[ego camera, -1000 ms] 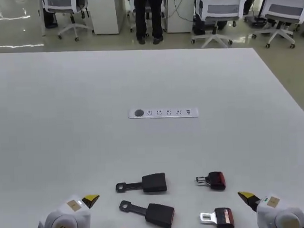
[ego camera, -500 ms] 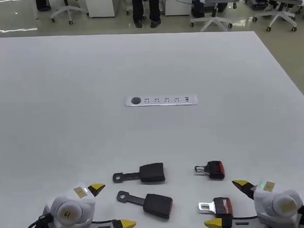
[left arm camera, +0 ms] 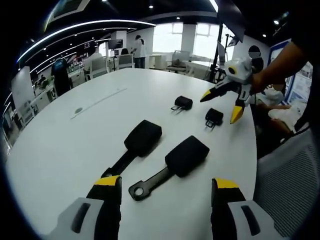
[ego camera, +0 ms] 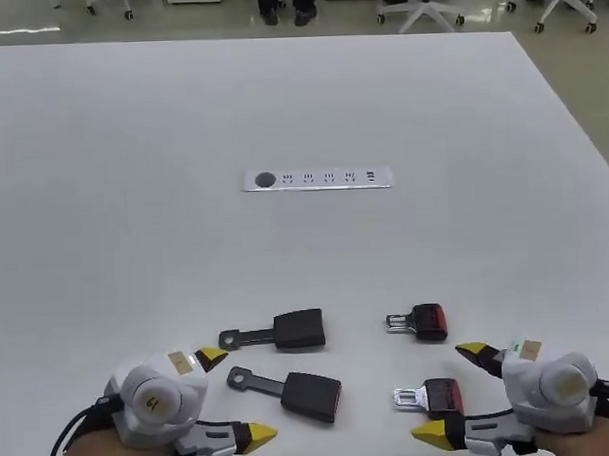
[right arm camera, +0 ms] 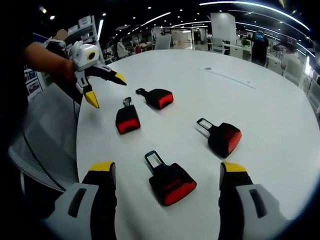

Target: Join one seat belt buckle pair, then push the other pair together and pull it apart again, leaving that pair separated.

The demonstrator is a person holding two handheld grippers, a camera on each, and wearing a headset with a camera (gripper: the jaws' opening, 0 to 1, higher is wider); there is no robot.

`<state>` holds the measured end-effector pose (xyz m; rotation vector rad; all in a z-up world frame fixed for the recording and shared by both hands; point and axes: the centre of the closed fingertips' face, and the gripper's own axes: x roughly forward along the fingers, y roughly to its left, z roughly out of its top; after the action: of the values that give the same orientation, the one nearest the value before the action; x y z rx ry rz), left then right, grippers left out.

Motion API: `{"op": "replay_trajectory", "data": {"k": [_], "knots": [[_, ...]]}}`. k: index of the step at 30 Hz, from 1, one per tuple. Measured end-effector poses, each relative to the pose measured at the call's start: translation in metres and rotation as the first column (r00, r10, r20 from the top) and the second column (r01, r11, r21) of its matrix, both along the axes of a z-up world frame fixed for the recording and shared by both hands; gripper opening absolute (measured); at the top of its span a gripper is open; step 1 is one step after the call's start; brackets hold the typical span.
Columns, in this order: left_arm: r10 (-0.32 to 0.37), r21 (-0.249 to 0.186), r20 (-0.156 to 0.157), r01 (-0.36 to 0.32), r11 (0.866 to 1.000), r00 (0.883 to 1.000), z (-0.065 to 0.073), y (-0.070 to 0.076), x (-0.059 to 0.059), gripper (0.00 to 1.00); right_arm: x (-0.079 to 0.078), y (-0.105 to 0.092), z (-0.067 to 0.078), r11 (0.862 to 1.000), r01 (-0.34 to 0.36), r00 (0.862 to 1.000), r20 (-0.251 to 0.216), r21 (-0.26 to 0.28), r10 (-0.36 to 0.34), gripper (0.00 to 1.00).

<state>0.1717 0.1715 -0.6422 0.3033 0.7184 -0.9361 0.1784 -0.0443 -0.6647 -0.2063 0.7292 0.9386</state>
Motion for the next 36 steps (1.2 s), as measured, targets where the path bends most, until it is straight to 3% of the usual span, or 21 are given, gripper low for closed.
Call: {"op": "replay_trajectory", "data": {"k": [12, 19, 27, 32, 35, 36], "knots": [[-0.12, 0.027, -0.021, 0.121, 0.992, 0.993, -0.011, -0.02, 0.008, 0.73, -0.004, 0.002, -0.009, 0.996, -0.09, 0.995, -0.036, -0.02, 0.089, 0.8], [-0.199, 0.045, -0.032, 0.201, 0.979, 0.979, -0.021, -0.03, 0.009, 0.71, -0.005, 0.002, -0.016, 0.988, -0.152, 0.987, -0.054, -0.036, 0.15, 0.76], [-0.296, 0.079, -0.056, 0.3, 0.951, 0.953, -0.034, -0.041, 0.009, 0.67, -0.008, 0.002, -0.023, 0.977, -0.21, 0.975, -0.078, -0.045, 0.206, 0.71], [-0.348, 0.091, -0.059, 0.352, 0.932, 0.936, -0.038, -0.05, 0.01, 0.66, -0.01, 0.001, -0.02, 0.971, -0.235, 0.97, -0.077, -0.041, 0.232, 0.7], [-0.388, 0.106, -0.067, 0.393, 0.913, 0.919, -0.043, -0.055, 0.009, 0.65, -0.01, -0.002, -0.021, 0.97, -0.239, 0.969, -0.077, -0.041, 0.236, 0.7], [-0.412, 0.117, -0.069, 0.417, 0.901, 0.909, -0.045, -0.056, 0.008, 0.65, -0.01, -0.004, -0.021, 0.969, -0.242, 0.968, -0.077, -0.042, 0.239, 0.7]]}}
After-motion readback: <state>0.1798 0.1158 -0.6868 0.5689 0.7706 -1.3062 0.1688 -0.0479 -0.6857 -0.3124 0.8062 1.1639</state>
